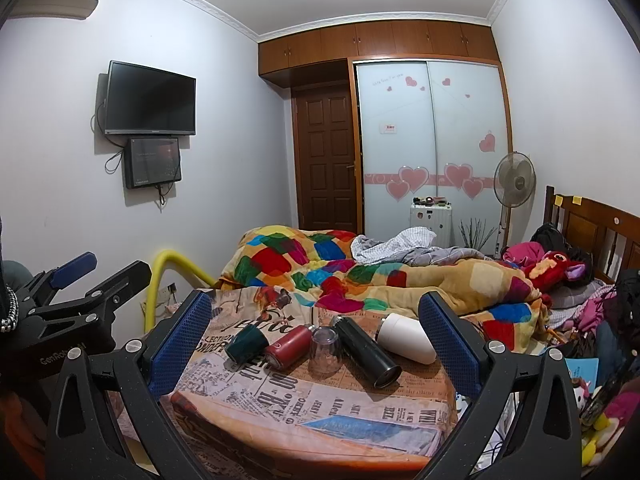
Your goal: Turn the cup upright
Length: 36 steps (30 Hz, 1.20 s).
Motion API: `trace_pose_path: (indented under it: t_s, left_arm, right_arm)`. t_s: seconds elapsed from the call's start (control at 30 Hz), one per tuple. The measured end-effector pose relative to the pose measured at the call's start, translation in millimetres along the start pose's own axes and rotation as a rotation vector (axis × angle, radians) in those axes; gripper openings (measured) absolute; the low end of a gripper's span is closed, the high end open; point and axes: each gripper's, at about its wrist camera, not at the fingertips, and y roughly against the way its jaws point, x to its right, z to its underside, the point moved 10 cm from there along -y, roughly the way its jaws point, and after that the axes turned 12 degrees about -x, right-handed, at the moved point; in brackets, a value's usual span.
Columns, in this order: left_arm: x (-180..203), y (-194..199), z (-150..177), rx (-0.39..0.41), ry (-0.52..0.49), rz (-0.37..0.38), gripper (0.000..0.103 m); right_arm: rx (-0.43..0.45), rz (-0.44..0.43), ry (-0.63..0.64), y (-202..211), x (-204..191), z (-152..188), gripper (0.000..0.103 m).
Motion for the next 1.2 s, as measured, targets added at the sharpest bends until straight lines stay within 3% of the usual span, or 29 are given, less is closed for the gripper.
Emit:
trace_pose_path:
  t_s: [1.2]
  left_arm:
    - [-2.1,-2.6,-7.8,-0.001,0.0,-0.002,0.103]
  right_arm:
    - [-0.001,0.001,0.003,-0.4,0.8,0.5,0.103]
